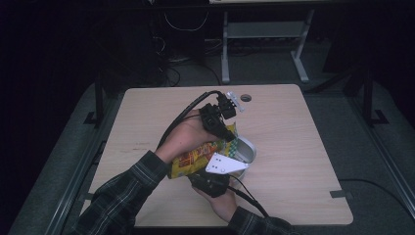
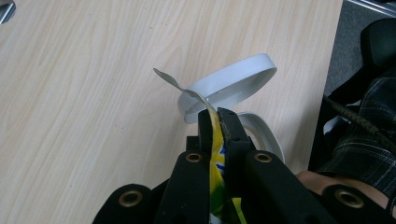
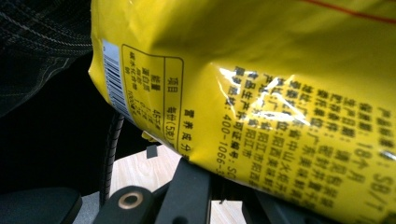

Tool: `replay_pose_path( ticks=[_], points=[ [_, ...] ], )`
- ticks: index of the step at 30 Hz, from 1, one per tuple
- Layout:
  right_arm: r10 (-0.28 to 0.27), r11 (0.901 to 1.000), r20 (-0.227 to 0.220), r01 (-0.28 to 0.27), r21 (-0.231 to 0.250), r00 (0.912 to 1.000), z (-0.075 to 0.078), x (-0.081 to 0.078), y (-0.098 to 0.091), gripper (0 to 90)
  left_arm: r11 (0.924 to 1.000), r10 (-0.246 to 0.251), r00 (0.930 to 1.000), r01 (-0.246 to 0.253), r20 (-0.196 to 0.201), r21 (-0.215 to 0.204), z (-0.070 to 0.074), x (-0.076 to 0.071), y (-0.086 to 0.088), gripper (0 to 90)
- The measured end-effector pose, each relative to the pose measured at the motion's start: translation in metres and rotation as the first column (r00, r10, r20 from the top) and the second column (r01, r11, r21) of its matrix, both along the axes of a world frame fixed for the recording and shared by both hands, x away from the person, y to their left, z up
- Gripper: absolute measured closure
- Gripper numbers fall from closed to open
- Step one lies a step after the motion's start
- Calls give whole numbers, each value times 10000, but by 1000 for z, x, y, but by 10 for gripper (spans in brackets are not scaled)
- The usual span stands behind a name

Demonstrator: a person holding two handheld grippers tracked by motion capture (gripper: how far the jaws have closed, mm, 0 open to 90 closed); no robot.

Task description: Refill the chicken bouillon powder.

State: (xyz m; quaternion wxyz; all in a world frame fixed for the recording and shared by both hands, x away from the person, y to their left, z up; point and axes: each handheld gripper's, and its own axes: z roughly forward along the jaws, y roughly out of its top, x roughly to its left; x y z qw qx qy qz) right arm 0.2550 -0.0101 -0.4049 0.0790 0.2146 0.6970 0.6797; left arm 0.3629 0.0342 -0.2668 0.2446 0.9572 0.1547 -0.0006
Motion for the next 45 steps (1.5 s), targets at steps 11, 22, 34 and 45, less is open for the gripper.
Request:
replay_pose_path(
  ticks=[11,22,34,45],
  points=[
    [31,10000,-31,-31,16,10000,0,-1,1,900,10000,8,10000,-9,-47,-29,0,-1,1,896],
    [139,9999,-79,-139,43,9999,1,-3,3,900,9999,-69,10000,70,-43,141,1,-2,2,896],
    [147,9999,-6,-147,41,9999,0,-2,4,900,9999,-66,10000,67,-38,98,1,-2,2,896],
    [115,9999,-11,-115,87,9999,1,-2,3,900,10000,-43,10000,43,26,73,2,-2,1,896]
  ],
)
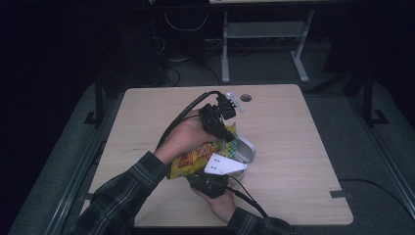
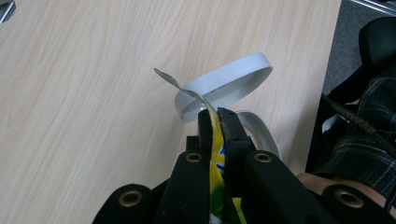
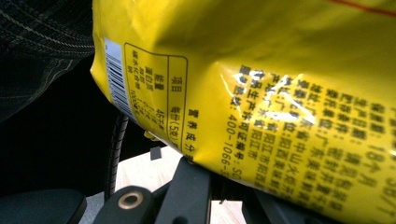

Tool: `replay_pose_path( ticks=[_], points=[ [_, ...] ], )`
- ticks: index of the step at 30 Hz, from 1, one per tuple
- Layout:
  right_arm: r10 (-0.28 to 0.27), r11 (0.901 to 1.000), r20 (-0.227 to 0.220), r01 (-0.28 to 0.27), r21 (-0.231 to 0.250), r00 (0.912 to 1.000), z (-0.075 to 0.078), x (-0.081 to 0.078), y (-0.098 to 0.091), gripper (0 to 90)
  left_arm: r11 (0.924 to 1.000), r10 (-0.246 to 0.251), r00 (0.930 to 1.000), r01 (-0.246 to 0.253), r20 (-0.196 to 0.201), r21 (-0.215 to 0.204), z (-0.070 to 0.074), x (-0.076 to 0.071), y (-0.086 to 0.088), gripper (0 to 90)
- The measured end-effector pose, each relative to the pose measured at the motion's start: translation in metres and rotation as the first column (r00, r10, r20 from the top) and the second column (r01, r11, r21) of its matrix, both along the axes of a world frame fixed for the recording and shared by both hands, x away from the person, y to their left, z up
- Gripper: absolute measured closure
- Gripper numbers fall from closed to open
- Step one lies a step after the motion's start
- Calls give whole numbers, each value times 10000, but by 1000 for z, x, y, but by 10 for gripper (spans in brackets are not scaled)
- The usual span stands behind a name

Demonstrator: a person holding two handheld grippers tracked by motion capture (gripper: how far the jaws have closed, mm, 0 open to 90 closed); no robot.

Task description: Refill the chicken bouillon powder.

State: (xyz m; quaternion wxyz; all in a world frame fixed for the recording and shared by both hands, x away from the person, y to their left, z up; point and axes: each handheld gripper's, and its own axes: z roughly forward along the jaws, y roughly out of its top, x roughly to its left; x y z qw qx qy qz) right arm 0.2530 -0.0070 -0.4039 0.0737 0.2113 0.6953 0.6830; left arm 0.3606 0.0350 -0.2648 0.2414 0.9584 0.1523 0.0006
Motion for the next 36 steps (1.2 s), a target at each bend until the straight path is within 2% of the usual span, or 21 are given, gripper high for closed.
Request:
replay_pose_path(
  ticks=[5,18,21,36],
  points=[
    [13,10000,-15,-13,-8,10000,0,0,0,900,9998,126,9999,-126,6,-124,0,0,0,896],
    [40,10000,-66,-40,14,10000,1,1,0,900,10000,88,9999,-88,56,8,2,1,0,896],
    [17,10000,-63,-17,37,10000,1,1,-1,900,9995,252,9997,-251,49,-196,2,-1,-1,896],
    [-38,9999,-7,38,118,10000,4,1,-2,900,9997,221,9997,-219,134,-136,6,-1,-4,896]
  ],
)
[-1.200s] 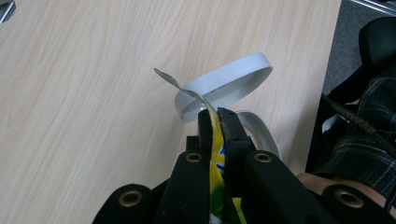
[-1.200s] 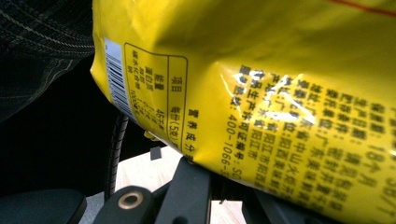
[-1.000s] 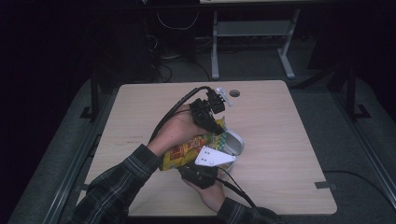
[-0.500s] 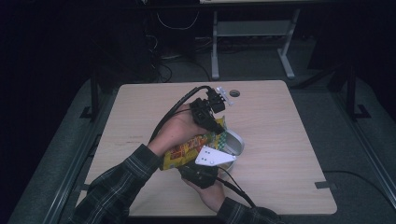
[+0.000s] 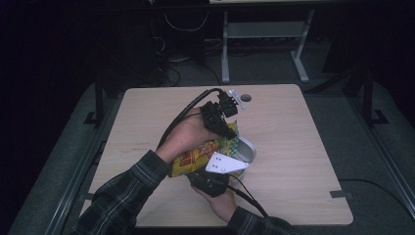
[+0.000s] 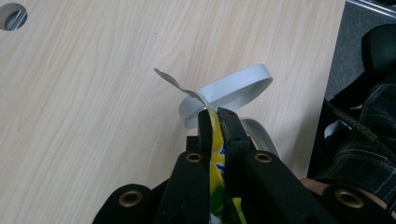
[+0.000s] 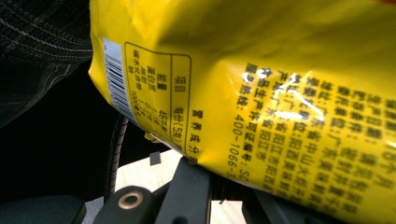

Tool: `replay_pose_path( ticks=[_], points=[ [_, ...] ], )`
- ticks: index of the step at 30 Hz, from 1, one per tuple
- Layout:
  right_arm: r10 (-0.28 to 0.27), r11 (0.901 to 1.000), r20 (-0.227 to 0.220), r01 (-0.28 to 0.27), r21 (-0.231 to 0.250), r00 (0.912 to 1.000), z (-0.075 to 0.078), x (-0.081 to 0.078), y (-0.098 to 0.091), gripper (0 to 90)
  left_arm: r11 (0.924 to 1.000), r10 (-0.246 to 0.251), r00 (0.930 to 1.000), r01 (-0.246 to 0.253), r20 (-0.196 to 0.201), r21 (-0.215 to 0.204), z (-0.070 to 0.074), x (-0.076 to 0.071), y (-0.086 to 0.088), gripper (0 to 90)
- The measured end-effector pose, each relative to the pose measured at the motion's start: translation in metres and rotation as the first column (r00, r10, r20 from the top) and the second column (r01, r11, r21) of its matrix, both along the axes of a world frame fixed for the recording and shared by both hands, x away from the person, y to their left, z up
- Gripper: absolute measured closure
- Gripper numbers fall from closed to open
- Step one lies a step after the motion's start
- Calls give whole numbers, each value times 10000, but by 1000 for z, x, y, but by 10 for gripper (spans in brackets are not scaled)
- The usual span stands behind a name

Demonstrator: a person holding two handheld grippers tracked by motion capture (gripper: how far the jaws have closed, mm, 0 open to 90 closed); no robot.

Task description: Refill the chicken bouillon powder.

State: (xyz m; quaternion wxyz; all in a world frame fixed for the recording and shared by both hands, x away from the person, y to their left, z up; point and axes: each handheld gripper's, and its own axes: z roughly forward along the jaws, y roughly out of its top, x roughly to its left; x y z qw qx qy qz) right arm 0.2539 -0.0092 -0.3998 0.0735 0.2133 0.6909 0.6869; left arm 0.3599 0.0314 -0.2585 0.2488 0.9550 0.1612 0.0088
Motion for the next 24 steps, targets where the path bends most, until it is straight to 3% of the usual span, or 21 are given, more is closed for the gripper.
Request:
replay_pose_path(
  ticks=[24],
  points=[
    [130,9998,-96,-128,172,9999,0,0,1,900,9991,-116,9999,117,-17,416,-1,0,-3,896]
  ],
)
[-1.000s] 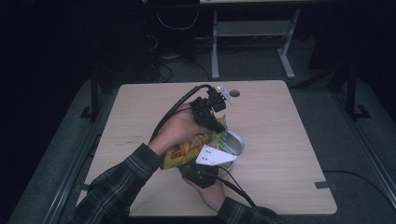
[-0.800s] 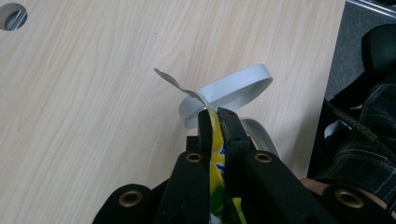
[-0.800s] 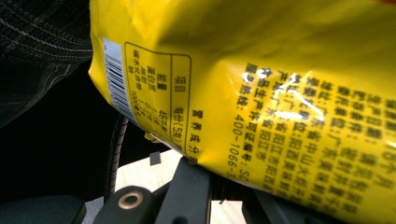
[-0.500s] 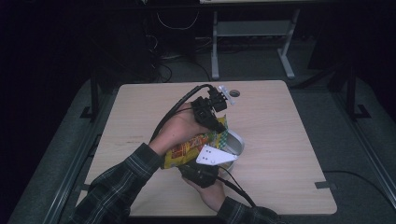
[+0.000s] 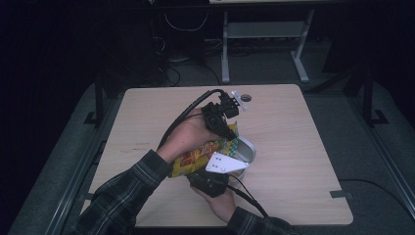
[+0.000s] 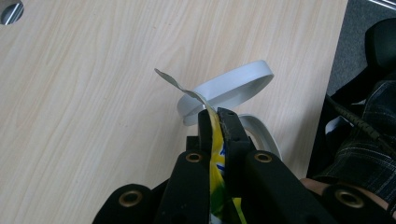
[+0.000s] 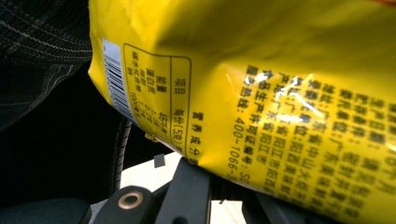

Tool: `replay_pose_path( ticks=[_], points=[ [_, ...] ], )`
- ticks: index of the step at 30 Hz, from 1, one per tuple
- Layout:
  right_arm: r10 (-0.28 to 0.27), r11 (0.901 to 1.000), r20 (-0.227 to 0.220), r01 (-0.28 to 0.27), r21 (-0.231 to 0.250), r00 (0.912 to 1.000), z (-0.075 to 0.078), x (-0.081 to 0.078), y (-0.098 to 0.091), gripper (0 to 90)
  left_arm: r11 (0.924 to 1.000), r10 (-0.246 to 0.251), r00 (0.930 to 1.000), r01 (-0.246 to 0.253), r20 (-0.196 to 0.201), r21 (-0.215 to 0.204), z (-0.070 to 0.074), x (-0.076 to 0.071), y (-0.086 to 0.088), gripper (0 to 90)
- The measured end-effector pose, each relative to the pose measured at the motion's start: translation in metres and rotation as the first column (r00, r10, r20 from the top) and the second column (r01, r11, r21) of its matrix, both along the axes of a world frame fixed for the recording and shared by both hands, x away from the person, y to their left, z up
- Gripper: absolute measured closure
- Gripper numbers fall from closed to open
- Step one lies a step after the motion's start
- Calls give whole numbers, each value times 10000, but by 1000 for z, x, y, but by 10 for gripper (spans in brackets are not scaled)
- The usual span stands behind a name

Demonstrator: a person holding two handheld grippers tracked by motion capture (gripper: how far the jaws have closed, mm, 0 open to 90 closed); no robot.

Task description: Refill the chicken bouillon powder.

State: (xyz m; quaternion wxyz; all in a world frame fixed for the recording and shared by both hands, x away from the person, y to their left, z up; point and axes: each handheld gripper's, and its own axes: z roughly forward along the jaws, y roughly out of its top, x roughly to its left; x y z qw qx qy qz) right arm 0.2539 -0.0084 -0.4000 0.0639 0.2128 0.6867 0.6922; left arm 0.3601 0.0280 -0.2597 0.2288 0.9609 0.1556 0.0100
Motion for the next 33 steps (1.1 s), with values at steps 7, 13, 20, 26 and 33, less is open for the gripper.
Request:
replay_pose_path(
  ticks=[7,13,20,26,33],
  points=[
    [8,10000,-61,-8,-13,10000,0,0,0,900,10000,-5,10000,5,-56,37,0,0,-1,896],
    [8,10000,-43,-8,-47,10000,-1,0,0,900,10000,16,10000,-16,-66,0,-1,-1,-1,896],
    [19,9999,-12,-19,-128,10000,-1,0,-1,900,9998,26,10000,-27,-77,-172,-1,-1,1,896],
    [114,9993,-3,-114,-359,9999,-5,0,1,900,9979,82,9995,-101,-303,-637,-5,-1,8,896],
    [104,9981,66,-100,-601,9999,-8,0,2,900,9940,-14,9989,-37,-467,-1092,-4,-2,17,897]
  ],
)
